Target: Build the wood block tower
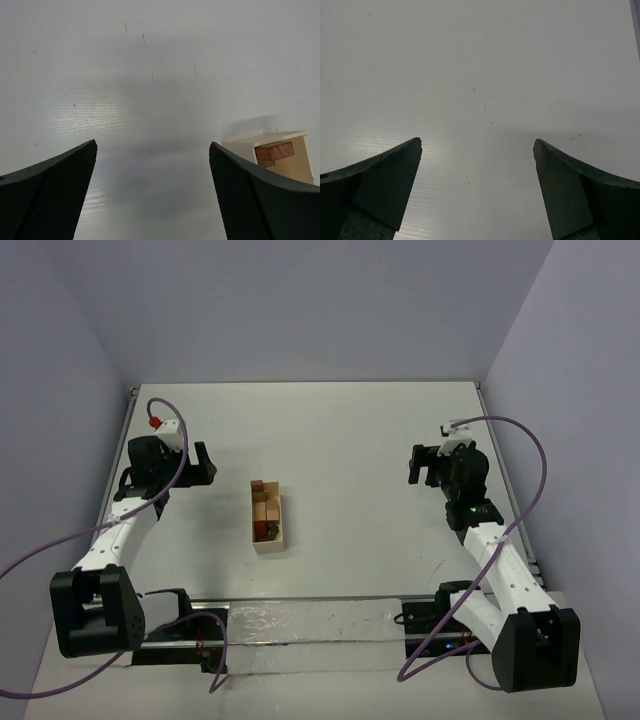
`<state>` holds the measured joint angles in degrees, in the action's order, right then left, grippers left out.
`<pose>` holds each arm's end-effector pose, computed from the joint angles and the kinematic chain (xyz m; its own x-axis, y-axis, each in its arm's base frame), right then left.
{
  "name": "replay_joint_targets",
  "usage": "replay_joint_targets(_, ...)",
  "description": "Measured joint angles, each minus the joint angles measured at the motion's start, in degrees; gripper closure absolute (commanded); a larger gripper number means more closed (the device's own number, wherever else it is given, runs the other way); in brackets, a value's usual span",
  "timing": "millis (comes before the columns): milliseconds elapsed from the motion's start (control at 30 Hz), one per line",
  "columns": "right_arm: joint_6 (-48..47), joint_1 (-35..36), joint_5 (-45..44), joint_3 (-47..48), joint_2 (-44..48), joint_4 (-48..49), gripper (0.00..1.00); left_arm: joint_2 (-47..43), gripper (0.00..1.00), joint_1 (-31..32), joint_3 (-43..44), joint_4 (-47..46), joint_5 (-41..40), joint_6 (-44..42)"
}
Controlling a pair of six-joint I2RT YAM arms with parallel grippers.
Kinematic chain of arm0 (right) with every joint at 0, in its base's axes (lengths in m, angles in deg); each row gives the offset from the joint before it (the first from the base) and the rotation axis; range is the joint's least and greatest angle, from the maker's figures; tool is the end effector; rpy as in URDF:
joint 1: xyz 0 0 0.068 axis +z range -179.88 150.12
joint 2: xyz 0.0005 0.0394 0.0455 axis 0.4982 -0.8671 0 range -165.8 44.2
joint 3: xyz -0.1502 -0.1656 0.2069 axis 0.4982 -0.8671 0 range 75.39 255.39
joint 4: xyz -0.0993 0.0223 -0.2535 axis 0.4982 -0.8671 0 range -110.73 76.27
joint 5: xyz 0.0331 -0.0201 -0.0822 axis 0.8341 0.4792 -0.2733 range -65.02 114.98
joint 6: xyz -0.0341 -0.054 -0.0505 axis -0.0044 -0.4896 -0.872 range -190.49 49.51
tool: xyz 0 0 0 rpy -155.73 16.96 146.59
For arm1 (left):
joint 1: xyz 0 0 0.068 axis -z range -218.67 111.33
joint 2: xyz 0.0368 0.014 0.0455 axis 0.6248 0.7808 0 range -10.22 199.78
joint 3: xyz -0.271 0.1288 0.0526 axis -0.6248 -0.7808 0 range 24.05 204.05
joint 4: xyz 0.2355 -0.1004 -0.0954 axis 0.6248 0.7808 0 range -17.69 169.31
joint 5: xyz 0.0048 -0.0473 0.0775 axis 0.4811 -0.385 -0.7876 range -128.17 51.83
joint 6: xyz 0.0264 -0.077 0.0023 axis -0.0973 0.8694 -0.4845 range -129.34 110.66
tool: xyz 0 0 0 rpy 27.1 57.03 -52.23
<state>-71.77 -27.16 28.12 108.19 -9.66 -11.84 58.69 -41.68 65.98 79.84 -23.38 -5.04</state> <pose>0.2429 0.0154 0.2691 -0.3257 -0.0377 -0.9447 -0.1064 0.9943 -0.0030 0.2876 -0.0029 0.2464 -0.5761 -0.1029 -0.8108 0.1163 0.9716 -0.2060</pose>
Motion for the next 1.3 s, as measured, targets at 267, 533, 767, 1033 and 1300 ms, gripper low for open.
replay_joint_targets(267, 0.0, 0.0, 0.6, 0.0, 0.0, 0.0, 0.0, 0.0, 0.03, 0.0, 0.0, 0.0, 0.3, -0.3)
replay_joint_targets(533, 0.0, 0.0, 0.7, 0.0, 0.0, 0.0, 0.0, -0.7, 0.07, 9.3, 2.3, 4.8, -9.9, 8.1)
replay_joint_targets(767, 0.2, 0.0, 0.6, 0.0, -0.9, 0.1, 0.0, -1.5, 0.15, 24.9, 8.1, 12.6, -19.3, 15.0)
replay_joint_targets(1033, 0.2, 0.0, 0.2, 0.0, -1.2, 0.0, 0.0, 2.8, 0.2, 29.1, 8.1, 20.4, -19.7, 19.3)
replay_joint_targets(1300, 0.1, -0.2, -0.6, 0.0, -1.4, 0.0, 0.0, 5.6, 0.4, 32.3, 7.9, 23.8, -19.9, 19.2)
